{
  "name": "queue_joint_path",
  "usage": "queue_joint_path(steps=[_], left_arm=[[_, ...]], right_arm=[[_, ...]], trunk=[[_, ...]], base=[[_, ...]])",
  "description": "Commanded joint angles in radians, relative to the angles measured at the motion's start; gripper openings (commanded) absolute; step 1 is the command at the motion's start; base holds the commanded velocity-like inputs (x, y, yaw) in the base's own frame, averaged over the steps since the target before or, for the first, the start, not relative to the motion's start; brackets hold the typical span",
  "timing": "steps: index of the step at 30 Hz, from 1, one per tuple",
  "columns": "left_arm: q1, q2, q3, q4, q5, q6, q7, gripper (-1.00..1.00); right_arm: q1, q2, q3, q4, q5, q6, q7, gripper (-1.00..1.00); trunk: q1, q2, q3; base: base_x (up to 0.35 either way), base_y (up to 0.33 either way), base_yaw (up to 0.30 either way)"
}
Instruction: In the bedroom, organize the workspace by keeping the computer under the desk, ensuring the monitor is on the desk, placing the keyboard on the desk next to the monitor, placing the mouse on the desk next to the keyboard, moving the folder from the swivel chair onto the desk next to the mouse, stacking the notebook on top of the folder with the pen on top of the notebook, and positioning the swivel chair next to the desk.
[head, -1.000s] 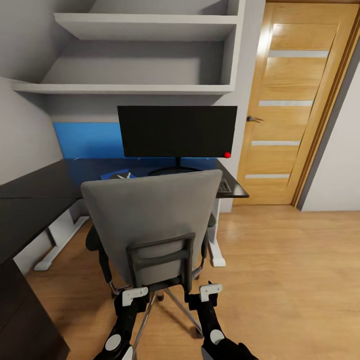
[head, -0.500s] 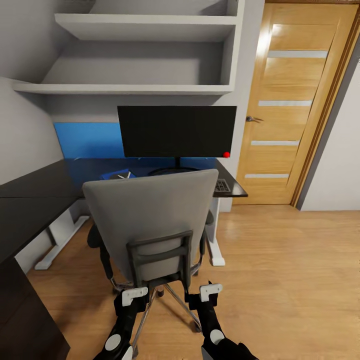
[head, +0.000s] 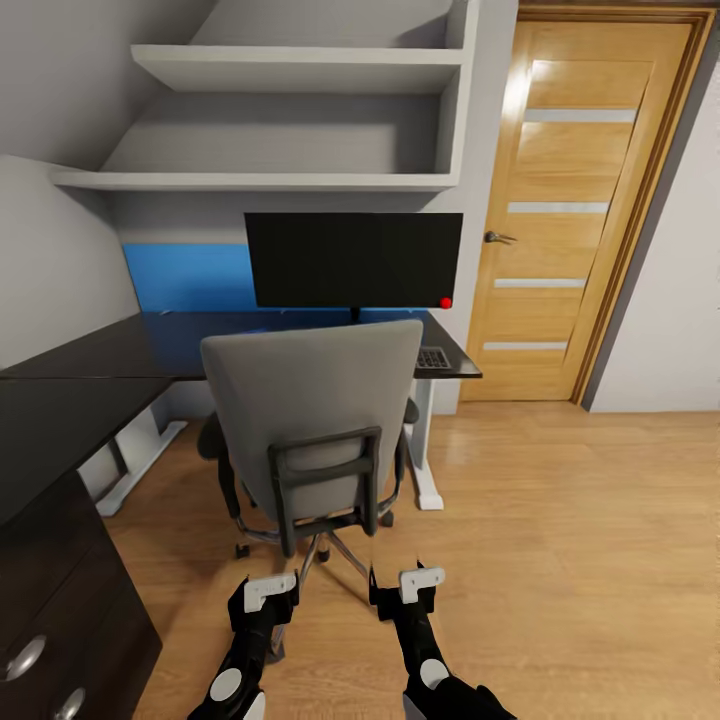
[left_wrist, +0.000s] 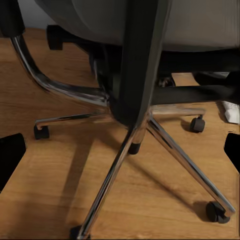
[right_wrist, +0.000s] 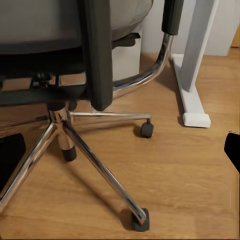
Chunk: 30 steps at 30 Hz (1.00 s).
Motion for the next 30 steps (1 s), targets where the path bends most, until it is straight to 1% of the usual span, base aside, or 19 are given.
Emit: queue_joint_path(steps=[1, 30], left_arm=[[-0.001, 0.001, -0.005, 0.000, 0.009, -0.005, 0.006, 1.00], [-0.001, 0.001, -0.005, 0.006, 0.009, -0.008, 0.007, 1.00]], right_arm=[[-0.001, 0.000, 0.009, 0.001, -0.005, -0.003, -0.007, 1.00], [-0.001, -0.001, 0.007, 0.001, -0.006, -0.003, -0.007, 1.00]], trunk=[[-0.001, 0.000, -0.001], [-0.001, 0.000, -0.001]], base=[[-0.310, -0.001, 0.000], [-0.312, -0.008, 0.000]])
